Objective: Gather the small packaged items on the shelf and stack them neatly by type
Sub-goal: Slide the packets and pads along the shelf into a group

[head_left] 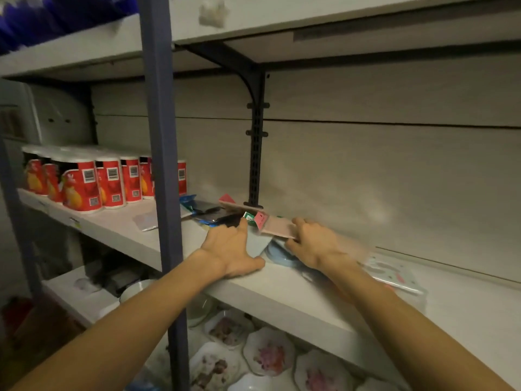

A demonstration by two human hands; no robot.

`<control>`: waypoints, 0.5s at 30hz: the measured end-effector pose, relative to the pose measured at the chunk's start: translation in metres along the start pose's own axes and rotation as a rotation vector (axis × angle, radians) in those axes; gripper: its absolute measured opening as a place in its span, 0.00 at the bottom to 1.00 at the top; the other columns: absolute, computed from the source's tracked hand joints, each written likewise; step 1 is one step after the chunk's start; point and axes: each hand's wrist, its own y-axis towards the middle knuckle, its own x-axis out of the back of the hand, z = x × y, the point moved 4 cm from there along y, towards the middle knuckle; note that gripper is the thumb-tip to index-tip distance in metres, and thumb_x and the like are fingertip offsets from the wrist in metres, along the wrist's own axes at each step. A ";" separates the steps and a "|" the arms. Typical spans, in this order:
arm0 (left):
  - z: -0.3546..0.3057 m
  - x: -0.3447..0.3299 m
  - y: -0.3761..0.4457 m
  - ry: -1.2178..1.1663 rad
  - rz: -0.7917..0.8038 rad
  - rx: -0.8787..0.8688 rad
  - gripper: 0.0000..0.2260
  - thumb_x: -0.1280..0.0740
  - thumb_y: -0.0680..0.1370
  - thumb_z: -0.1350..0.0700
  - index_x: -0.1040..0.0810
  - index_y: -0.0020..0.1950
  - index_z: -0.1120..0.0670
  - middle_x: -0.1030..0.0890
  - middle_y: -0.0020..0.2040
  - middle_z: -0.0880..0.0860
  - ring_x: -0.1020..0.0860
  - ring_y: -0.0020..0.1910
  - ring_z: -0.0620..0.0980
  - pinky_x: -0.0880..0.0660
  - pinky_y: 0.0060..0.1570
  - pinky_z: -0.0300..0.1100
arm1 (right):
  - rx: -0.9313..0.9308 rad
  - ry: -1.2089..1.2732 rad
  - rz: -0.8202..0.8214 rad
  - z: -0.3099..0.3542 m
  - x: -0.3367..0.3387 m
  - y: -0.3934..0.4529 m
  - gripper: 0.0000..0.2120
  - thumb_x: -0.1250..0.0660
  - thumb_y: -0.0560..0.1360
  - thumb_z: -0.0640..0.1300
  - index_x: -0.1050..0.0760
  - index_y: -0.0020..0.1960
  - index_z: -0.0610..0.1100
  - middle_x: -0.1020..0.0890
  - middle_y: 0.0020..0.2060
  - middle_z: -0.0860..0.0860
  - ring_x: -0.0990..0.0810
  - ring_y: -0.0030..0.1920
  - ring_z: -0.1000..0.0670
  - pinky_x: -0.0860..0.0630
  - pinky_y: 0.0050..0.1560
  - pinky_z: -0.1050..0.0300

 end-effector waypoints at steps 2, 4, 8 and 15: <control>0.002 -0.001 0.002 0.035 0.015 -0.039 0.38 0.39 0.72 0.33 0.38 0.74 0.56 0.19 0.52 0.55 0.21 0.49 0.57 0.28 0.47 0.48 | -0.001 0.002 -0.031 0.002 0.002 -0.004 0.16 0.38 0.77 0.56 0.29 0.59 0.48 0.18 0.53 0.45 0.20 0.50 0.39 0.30 0.42 0.52; 0.001 -0.003 0.002 0.042 0.016 -0.072 0.32 0.37 0.74 0.41 0.37 0.73 0.57 0.19 0.55 0.56 0.21 0.51 0.58 0.28 0.48 0.48 | -0.012 0.015 -0.065 0.002 0.003 -0.009 0.14 0.38 0.76 0.55 0.28 0.57 0.48 0.17 0.49 0.45 0.19 0.49 0.38 0.32 0.39 0.52; -0.006 -0.008 0.001 0.047 -0.064 -0.118 0.26 0.37 0.76 0.50 0.37 0.72 0.57 0.19 0.59 0.58 0.20 0.56 0.61 0.27 0.51 0.49 | -0.081 0.065 -0.129 -0.001 0.011 -0.019 0.21 0.40 0.78 0.53 0.30 0.69 0.49 0.16 0.52 0.46 0.19 0.51 0.38 0.22 0.47 0.48; 0.002 0.011 0.007 -0.115 -0.301 -0.114 0.18 0.41 0.81 0.53 0.36 0.70 0.56 0.16 0.50 0.57 0.18 0.46 0.62 0.32 0.38 0.48 | -0.166 0.206 -0.432 -0.020 0.037 -0.044 0.21 0.42 0.82 0.51 0.36 0.74 0.51 0.15 0.52 0.44 0.17 0.48 0.37 0.21 0.45 0.46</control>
